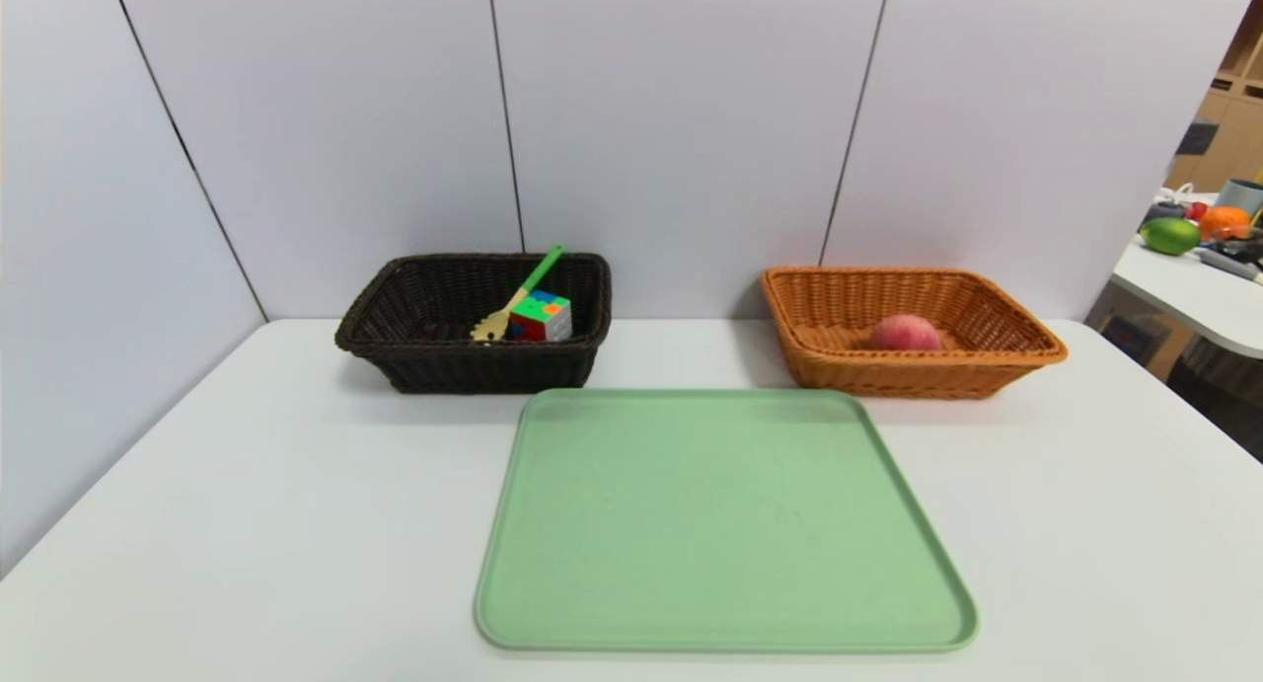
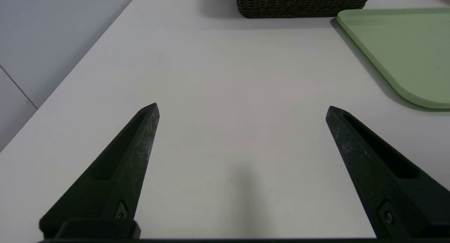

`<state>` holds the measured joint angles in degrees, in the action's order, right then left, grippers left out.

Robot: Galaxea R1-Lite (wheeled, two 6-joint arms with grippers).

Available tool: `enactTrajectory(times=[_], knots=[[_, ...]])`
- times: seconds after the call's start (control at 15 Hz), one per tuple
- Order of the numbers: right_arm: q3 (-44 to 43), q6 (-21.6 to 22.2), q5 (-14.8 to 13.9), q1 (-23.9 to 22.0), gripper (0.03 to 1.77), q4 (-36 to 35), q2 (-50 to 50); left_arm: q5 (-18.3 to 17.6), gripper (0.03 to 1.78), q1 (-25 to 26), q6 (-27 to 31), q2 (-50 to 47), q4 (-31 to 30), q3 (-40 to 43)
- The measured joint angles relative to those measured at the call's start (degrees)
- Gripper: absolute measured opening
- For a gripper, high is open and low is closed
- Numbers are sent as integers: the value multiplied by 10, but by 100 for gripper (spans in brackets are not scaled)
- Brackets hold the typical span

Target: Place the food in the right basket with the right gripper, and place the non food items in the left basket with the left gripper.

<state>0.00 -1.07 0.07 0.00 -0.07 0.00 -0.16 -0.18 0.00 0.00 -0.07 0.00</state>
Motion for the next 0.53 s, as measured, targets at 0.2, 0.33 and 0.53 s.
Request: enactTrajectory(times=[0.2, 0.33, 0.53], knots=[[0, -2, 1, 0, 162, 0, 0, 0, 169, 0, 0, 0, 0, 0], [0, 3, 0, 0, 164, -1, 0, 0, 169, 0, 0, 0, 0, 0], [0, 5, 1, 0, 167, -1, 0, 0, 169, 0, 0, 0, 0, 0]])
